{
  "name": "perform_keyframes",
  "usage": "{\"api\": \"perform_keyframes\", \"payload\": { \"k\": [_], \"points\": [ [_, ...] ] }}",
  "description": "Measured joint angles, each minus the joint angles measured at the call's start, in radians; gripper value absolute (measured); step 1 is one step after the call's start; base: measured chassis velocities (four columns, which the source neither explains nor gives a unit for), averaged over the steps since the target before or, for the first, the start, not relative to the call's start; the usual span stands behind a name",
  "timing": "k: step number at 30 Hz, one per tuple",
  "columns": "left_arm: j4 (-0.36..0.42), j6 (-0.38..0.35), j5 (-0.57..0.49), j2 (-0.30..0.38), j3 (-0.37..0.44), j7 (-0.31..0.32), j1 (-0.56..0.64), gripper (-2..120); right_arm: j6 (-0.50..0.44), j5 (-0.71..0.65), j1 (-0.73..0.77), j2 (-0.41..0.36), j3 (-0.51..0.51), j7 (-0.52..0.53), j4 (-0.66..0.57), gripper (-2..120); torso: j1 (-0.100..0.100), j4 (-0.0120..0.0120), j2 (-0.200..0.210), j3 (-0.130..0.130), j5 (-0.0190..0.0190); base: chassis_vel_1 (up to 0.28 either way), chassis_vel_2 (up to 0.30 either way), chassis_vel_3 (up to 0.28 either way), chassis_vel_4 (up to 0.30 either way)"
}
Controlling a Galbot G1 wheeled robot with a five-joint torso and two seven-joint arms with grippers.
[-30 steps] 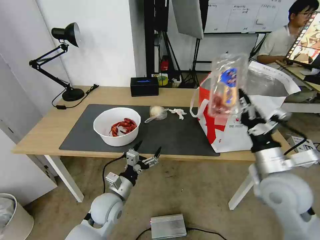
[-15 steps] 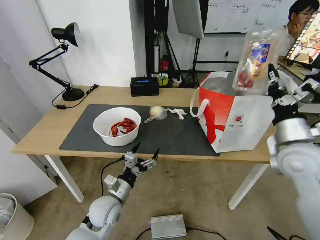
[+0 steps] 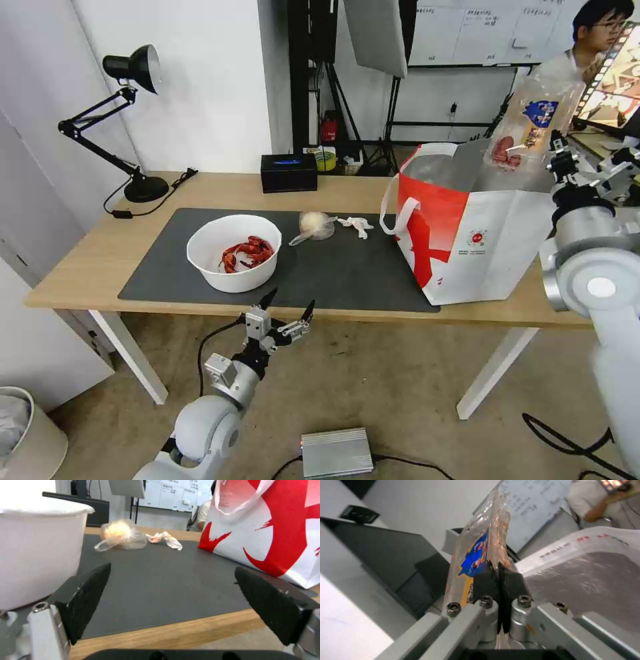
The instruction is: Pick up the trash from the table and place it into the takeout bag.
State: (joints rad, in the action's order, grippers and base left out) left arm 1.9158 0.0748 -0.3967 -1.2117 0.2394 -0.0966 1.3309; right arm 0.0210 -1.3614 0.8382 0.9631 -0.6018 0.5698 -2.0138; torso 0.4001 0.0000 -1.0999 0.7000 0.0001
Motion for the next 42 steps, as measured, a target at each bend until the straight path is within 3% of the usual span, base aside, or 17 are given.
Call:
{"api": "perform_keyframes", "payload": {
  "k": [8, 15, 21, 23, 25, 27, 29, 30, 32, 36, 37, 39, 41, 42],
  "points": [
    [0.000, 0.000, 0.000, 0.001, 0.007, -0.001, 0.003, 100, 0.067, -0.099, -0.054, -0.008, 0.017, 0.177, 0.019, 0, 0.000, 0.0000, 0.000, 0.000, 0.0000, 0.000, 0.000, 0.000, 0.000],
    [0.000, 0.000, -0.001, 0.004, 0.011, -0.002, 0.005, 100, 0.073, -0.141, -0.064, -0.011, 0.020, 0.222, 0.026, 0, 0.000, 0.0000, 0.000, 0.000, 0.0000, 0.000, 0.000, 0.000, 0.000],
    [0.001, 0.000, -0.003, 0.002, 0.017, -0.004, 0.006, 100, 0.074, -0.169, -0.069, -0.020, 0.022, 0.236, 0.012, 19, 0.000, 0.0000, 0.000, 0.000, -0.0001, 0.000, 0.000, 0.000, 0.000],
    [0.005, 0.000, -0.007, 0.000, 0.023, -0.004, 0.006, 100, 0.074, -0.176, -0.071, -0.028, 0.025, 0.247, 0.004, 32, 0.000, 0.0001, 0.000, 0.000, -0.0002, 0.000, 0.000, 0.000, 0.000],
    [0.006, 0.000, -0.008, 0.000, 0.023, -0.004, 0.006, 100, 0.074, -0.176, -0.071, -0.030, 0.026, 0.248, 0.003, 33, 0.000, 0.0000, 0.000, 0.000, -0.0001, 0.000, 0.000, 0.000, 0.000],
    [0.011, 0.000, -0.010, -0.002, 0.026, -0.005, 0.005, 100, 0.074, -0.176, -0.069, -0.038, 0.028, 0.247, -0.004, 44, 0.000, 0.0001, 0.000, 0.000, -0.0001, 0.000, 0.000, 0.000, 0.000],
    [0.011, 0.000, -0.010, -0.002, 0.026, -0.005, 0.005, 100, 0.074, -0.175, -0.069, -0.038, 0.028, 0.246, -0.004, 44, 0.000, 0.0001, 0.000, 0.000, -0.0001, 0.000, 0.000, 0.000, 0.000],
    [0.014, 0.000, -0.011, -0.003, 0.027, -0.004, 0.005, 100, 0.074, -0.174, -0.064, -0.041, 0.028, 0.235, -0.008, 53, 0.000, 0.0001, 0.000, 0.000, 0.0000, 0.000, 0.000, 0.000, 0.000],
    [0.015, 0.000, -0.011, -0.004, 0.027, -0.004, 0.005, 100, 0.071, -0.172, -0.057, -0.044, 0.028, 0.208, -0.014, 58, 0.000, 0.0001, 0.000, 0.000, -0.0001, 0.000, 0.000, 0.000, 0.000],
    [0.020, 0.002, -0.012, -0.011, 0.031, -0.005, 0.007, 100, 0.043, -0.155, -0.028, -0.050, 0.028, 0.086, -0.035, 71, 0.000, 0.0000, 0.000, 0.000, -0.0001, 0.000, 0.000, 0.000, 0.000],
    [0.021, 0.005, -0.013, -0.015, 0.033, -0.007, 0.009, 100, 0.030, -0.150, -0.013, -0.051, 0.029, 0.029, -0.051, 80, 0.000, 0.0000, 0.000, 0.000, 0.0000, 0.000, 0.000, 0.000, 0.000],
    [0.021, 0.005, -0.013, -0.015, 0.033, -0.007, 0.009, 100, 0.030, -0.150, -0.013, -0.051, 0.029, 0.029, -0.051, 80, 0.000, 0.0000, 0.000, 0.000, 0.0000, 0.000, 0.000, 0.000, 0.000],
    [0.027, 0.019, -0.013, -0.031, 0.045, -0.024, 0.022, 100, -0.016, -0.115, 0.038, -0.052, 0.056, -0.135, -0.102, 96, 0.000, 0.0001, 0.000, 0.000, -0.0002, 0.000, 0.000, 0.000, 0.000],
    [0.027, 0.019, -0.013, -0.031, 0.045, -0.024, 0.022, 100, -0.016, -0.115, 0.038, -0.052, 0.056, -0.135, -0.102, 96, 0.000, 0.0001, 0.000, 0.000, -0.0002, 0.000, 0.000, 0.000, 0.000]
  ]
}}
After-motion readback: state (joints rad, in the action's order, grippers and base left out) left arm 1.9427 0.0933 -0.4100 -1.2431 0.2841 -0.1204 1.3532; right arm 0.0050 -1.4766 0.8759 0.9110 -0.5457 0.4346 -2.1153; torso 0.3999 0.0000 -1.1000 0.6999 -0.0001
